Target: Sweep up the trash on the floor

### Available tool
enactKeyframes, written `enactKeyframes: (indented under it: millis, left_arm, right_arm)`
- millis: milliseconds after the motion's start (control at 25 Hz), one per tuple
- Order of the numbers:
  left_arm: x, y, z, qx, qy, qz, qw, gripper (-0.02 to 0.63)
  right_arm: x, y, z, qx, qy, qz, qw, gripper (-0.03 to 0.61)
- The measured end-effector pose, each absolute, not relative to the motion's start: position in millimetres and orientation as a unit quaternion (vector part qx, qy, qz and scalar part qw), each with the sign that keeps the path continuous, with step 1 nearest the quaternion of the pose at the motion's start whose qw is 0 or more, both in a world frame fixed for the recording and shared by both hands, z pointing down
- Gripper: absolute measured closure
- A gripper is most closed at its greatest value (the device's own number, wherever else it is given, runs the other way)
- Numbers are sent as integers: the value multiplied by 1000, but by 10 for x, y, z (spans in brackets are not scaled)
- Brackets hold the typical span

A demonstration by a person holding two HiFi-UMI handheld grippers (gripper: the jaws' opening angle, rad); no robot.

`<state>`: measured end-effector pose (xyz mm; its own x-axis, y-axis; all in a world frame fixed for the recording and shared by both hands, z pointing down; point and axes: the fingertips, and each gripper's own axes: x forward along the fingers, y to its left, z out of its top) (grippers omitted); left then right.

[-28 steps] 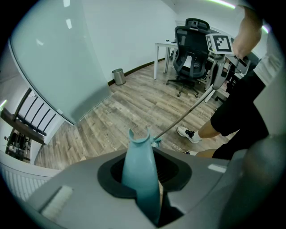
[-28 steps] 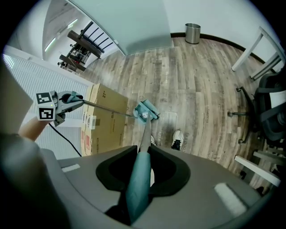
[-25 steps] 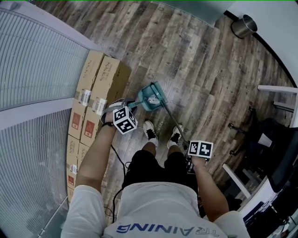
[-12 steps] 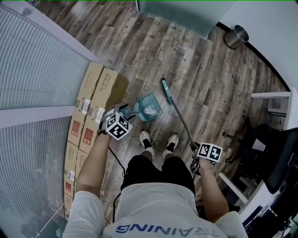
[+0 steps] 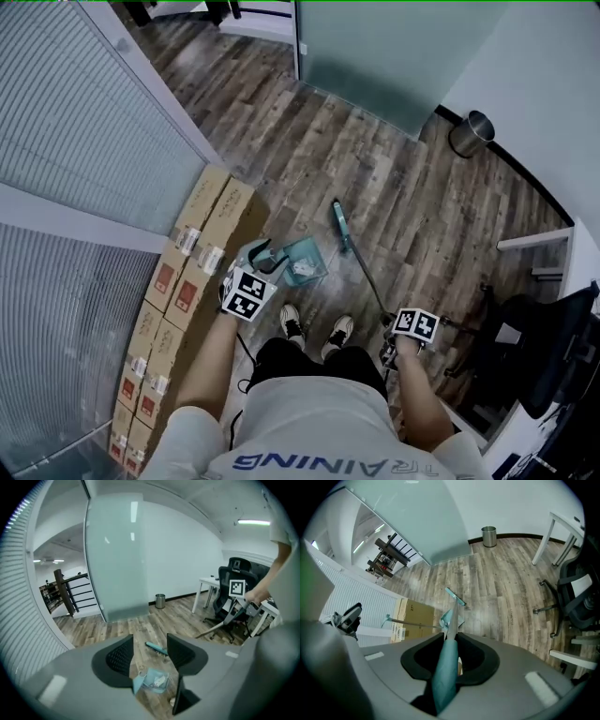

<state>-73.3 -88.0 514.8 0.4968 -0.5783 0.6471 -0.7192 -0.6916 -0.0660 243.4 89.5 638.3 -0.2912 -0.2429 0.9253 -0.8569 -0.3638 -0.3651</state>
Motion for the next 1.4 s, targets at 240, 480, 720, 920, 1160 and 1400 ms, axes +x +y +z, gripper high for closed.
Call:
enactKeyframes:
  millis: [240, 480, 720, 920, 1160, 1400]
  left_arm:
    - [-533, -702, 4436, 868, -421, 245, 98, 444]
    - [-327, -557, 3717, 878, -450, 141, 80, 563]
    - [-80, -426, 3026, 881, -467, 45, 64, 611]
    - [-14, -390, 2670, 865, -496, -8, 76, 611]
    - [30, -421, 2699, 861, -504, 7, 69, 611]
    - [-30, -401, 2710, 863, -500, 5, 74, 611]
  right_arm:
    - [2571, 864, 6213, 545, -516, 614, 245, 469]
    - [2653, 729, 5952, 549, -534, 591, 255, 469]
    - [2731, 567, 5761, 553, -550, 574, 248, 469]
    - [2755, 454, 5704, 552, -559, 565, 252, 471]
    - [2744, 376, 5742, 543, -568, 564, 255, 471]
    - [2680, 398, 5768, 544, -566, 565, 255, 471]
